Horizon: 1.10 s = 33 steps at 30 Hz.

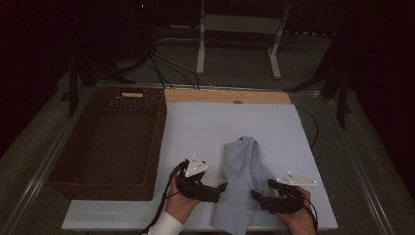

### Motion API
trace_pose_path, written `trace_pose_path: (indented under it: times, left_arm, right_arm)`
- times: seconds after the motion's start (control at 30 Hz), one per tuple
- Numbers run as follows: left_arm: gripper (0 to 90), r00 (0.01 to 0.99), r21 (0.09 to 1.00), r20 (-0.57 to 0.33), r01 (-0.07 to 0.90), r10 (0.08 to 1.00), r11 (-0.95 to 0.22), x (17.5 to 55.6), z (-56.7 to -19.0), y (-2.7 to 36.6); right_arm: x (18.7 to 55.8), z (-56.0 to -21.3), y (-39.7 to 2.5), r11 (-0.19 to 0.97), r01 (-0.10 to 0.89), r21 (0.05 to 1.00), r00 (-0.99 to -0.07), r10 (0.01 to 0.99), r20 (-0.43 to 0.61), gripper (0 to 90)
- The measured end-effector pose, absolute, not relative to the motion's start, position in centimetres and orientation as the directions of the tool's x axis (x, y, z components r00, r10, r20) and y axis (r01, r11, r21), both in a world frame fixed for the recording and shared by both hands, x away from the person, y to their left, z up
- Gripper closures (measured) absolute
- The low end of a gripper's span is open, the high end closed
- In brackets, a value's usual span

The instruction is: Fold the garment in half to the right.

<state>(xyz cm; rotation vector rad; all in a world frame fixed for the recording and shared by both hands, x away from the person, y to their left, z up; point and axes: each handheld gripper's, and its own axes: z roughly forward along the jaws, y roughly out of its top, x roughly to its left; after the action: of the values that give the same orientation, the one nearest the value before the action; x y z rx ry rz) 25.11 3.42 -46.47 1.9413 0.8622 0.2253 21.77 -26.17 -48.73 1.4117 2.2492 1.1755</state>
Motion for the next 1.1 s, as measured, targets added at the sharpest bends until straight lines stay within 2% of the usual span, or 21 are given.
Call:
trace_pose_path:
  times: [0.27, 0.37, 0.53, 0.67, 0.93, 1.1]
  left_arm:
    - [0.4, 0.731, 0.834, -0.192, 0.473, 0.654, -0.284, 25.08, -46.53, 3.47]
    - [0.4, 0.732, 0.833, -0.191, 0.473, 0.654, -0.286, 25.05, -46.57, 3.41]
    - [0.4, 0.733, 0.833, -0.190, 0.473, 0.653, -0.288, 25.05, -46.59, 3.41]
    - [0.4, 0.733, 0.833, -0.190, 0.472, 0.654, -0.288, 25.04, -46.58, 3.46]
    - [0.4, 0.732, 0.832, -0.190, 0.474, 0.654, -0.288, 25.00, -46.62, 3.45]
    - [0.4, 0.735, 0.833, -0.188, 0.472, 0.652, -0.291, 24.97, -46.62, 3.41]
  right_arm:
    - [21.78, -48.77, -26.25, 0.208, 0.663, 0.719, -0.499, 0.839, 0.216, 38.2]
    - [21.85, -48.91, -26.08, 0.217, 0.674, 0.706, -0.503, 0.835, 0.223, 39.5]
    - [21.82, -48.84, -26.11, 0.214, 0.672, 0.709, -0.504, 0.833, 0.227, 39.7]
    - [21.66, -48.68, -25.95, 0.220, 0.653, 0.724, -0.521, 0.825, 0.220, 34.4]
    - [21.34, -48.19, -25.69, 0.216, 0.613, 0.760, -0.537, 0.819, 0.200, 31.2]
    - [21.75, -48.89, -25.34, 0.242, 0.649, 0.721, -0.538, 0.816, 0.210, 27.4]
